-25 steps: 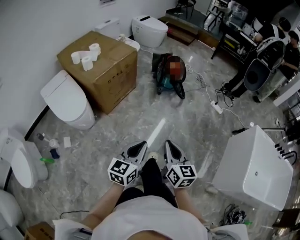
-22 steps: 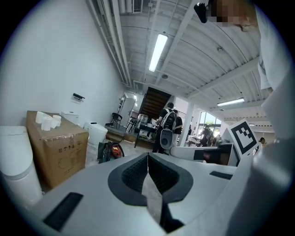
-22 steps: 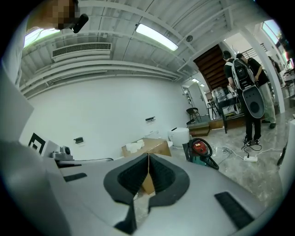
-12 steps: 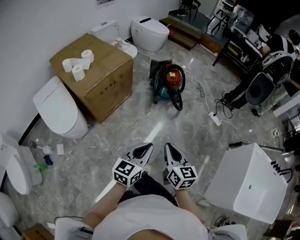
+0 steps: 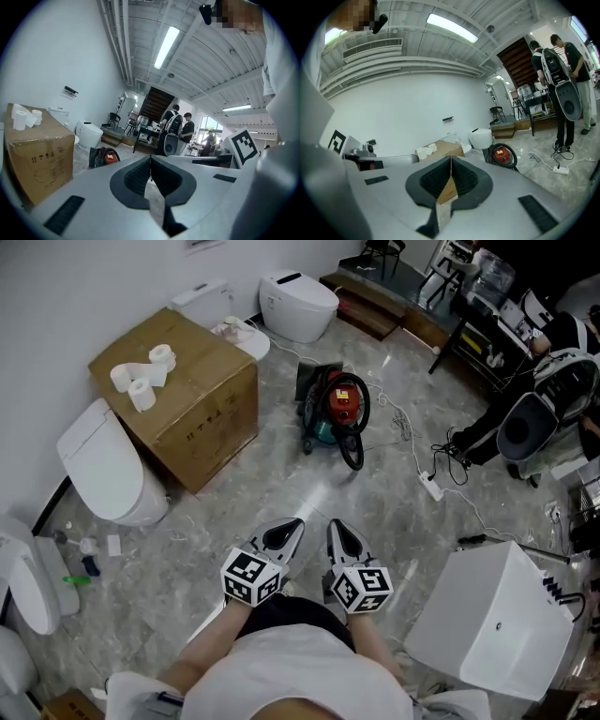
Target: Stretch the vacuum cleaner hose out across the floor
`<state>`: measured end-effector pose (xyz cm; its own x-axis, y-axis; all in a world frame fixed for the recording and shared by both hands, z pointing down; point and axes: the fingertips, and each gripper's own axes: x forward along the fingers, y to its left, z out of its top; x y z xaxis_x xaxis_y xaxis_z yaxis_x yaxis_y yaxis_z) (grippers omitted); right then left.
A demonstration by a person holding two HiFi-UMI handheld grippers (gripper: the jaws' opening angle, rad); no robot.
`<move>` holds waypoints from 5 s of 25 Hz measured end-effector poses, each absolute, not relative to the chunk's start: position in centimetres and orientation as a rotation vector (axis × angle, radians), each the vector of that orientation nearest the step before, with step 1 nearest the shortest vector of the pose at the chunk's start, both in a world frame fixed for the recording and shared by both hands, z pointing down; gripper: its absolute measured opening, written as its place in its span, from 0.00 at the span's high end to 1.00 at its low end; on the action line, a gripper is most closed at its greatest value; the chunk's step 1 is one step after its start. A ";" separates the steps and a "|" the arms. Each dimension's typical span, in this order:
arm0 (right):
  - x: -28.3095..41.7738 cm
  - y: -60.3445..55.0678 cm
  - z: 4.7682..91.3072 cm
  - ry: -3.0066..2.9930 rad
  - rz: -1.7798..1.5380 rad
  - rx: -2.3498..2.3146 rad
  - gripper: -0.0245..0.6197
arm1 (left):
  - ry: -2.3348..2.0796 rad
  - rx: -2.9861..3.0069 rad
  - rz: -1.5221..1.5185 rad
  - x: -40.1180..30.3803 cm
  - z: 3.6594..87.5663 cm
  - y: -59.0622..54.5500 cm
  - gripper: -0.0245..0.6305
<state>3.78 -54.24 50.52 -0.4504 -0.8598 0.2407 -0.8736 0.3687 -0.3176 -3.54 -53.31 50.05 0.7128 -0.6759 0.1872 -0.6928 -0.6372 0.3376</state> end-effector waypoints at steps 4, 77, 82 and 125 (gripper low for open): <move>3.8 -55.2 50.9 -2.576 0.659 1.614 0.94 | -1.065 2.508 0.069 -3.1 50.6 -54.6 0.95; 13.6 -109.1 55.7 -2.492 0.709 1.556 0.94 | -0.986 2.584 0.260 3.6 55.7 -107.2 0.95; 13.4 -111.8 58.0 -2.519 0.767 1.484 0.94 | -0.957 2.608 0.283 5.3 57.4 -109.3 0.95; 13.9 -126.7 88.0 -2.304 1.510 1.459 0.93 | -1.032 2.356 0.480 6.0 86.7 -120.4 0.95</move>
<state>13.92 -126.68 88.04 -0.5619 -0.6798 0.4712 -0.7033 0.0928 -0.7048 6.05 -120.37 86.68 0.6472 -0.5704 0.5057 -0.7543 -0.5751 0.3167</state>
